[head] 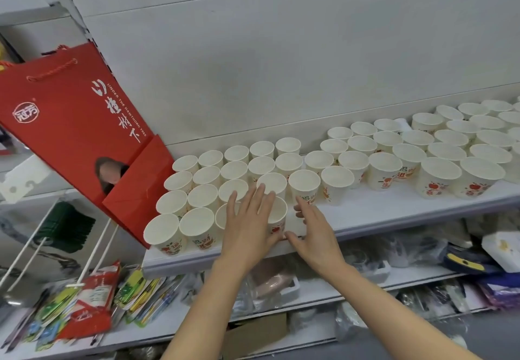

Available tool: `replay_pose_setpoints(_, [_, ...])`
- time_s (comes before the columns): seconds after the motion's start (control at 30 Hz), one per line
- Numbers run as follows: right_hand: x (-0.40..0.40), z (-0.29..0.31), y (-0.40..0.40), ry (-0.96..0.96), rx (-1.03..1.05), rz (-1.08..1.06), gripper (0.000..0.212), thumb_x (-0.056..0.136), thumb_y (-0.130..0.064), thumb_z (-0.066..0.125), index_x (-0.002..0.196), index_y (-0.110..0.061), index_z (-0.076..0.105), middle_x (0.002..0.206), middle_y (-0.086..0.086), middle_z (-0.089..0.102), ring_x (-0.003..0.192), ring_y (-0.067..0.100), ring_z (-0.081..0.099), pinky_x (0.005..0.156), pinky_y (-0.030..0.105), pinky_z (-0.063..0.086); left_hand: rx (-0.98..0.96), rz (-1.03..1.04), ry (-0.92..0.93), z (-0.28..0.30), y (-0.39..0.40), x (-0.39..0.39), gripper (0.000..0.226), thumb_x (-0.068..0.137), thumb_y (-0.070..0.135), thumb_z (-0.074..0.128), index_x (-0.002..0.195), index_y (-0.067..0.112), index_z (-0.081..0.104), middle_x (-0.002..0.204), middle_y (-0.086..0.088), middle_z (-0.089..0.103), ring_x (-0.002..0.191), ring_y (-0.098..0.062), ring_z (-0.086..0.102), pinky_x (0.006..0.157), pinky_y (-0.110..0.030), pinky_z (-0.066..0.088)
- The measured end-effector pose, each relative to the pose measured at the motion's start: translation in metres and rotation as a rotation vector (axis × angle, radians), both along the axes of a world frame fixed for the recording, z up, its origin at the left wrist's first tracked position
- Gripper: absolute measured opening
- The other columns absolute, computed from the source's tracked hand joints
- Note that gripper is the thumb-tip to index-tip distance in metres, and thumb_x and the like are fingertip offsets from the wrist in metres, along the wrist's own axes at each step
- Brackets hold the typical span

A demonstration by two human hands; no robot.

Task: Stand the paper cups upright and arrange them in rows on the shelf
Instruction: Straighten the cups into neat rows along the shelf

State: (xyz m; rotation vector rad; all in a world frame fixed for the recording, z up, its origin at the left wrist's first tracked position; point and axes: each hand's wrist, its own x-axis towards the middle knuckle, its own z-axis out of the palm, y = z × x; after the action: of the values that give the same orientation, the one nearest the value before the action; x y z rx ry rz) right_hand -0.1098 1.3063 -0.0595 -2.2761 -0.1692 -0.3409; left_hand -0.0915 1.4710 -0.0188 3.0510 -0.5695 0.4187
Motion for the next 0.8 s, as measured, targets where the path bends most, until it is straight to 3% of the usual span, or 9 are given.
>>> replay_pose_setpoints(0.07, [0.002, 0.006, -0.015, -0.038, 0.005, -0.007, 0.072, 0.083, -0.016, 0.067, 0.146, -0.022, 0.032, 0.127, -0.005, 0.051, 0.114, 0.009, 0.047, 0.099, 0.029, 0.043, 0.032, 0.024, -0.015, -0.002, -0.001, -0.001, 0.079, 0.086, 0.061, 0.051, 0.151, 0.023, 0.026, 0.160, -0.003, 0.018, 0.148, -0.021, 0.015, 0.117, -0.051, -0.001])
replay_pose_setpoints(0.17, [0.008, 0.016, -0.053, -0.280, -0.039, -0.176, 0.057, 0.081, -0.011, 0.070, 0.134, -0.015, 0.050, 0.124, 0.003, 0.055, 0.115, 0.016, 0.046, 0.099, 0.027, 0.039, 0.040, 0.044, -0.056, -0.001, -0.004, -0.001, 0.085, 0.080, 0.064, 0.058, 0.149, 0.025, 0.029, 0.160, -0.003, 0.020, 0.148, -0.023, 0.017, 0.117, -0.053, 0.000])
replay_pose_setpoints(0.27, [0.029, 0.025, -0.096, -0.326, -0.115, -0.324, 0.057, 0.075, -0.014, 0.077, 0.128, -0.010, 0.054, 0.122, 0.010, 0.056, 0.113, 0.025, 0.045, 0.097, 0.036, 0.039, -0.022, 0.023, -0.088, 0.010, -0.021, 0.006, 0.086, 0.078, 0.069, 0.055, 0.148, 0.026, 0.029, 0.159, -0.001, 0.021, 0.148, -0.021, 0.017, 0.117, -0.051, 0.003])
replay_pose_setpoints(0.37, [0.051, 0.023, -0.116, -0.236, -0.210, -0.265, 0.058, 0.069, -0.023, 0.082, 0.121, -0.011, 0.059, 0.120, 0.011, 0.055, 0.111, 0.030, 0.048, 0.096, 0.038, 0.039, -0.023, -0.011, -0.082, 0.023, -0.055, 0.023, 0.077, 0.085, 0.062, 0.054, 0.148, 0.024, 0.031, 0.160, 0.001, 0.021, 0.147, -0.019, 0.016, 0.118, -0.047, 0.002])
replay_pose_setpoints(0.57, [0.060, 0.018, -0.121, -0.288, -0.190, -0.197, 0.019, 0.067, -0.016, 0.084, 0.079, -0.014, 0.069, 0.101, 0.005, 0.063, 0.097, 0.028, 0.054, 0.083, 0.036, 0.042, -0.003, -0.018, 0.025, 0.022, -0.088, 0.046, 0.049, 0.091, 0.053, 0.052, 0.135, 0.031, 0.048, 0.155, 0.002, 0.033, 0.146, -0.018, 0.019, 0.115, -0.039, -0.004])
replay_pose_setpoints(0.8, [0.015, 0.035, -0.124, -0.203, -0.161, 0.011, 0.017, 0.073, -0.017, 0.080, 0.076, -0.020, 0.063, 0.119, 0.001, 0.058, 0.104, 0.019, 0.053, 0.083, 0.030, 0.042, 0.022, -0.024, 0.091, 0.021, -0.059, 0.027, 0.081, 0.081, 0.071, 0.052, 0.148, 0.034, 0.026, 0.161, 0.005, 0.013, 0.149, -0.018, 0.005, 0.119, -0.045, -0.001])
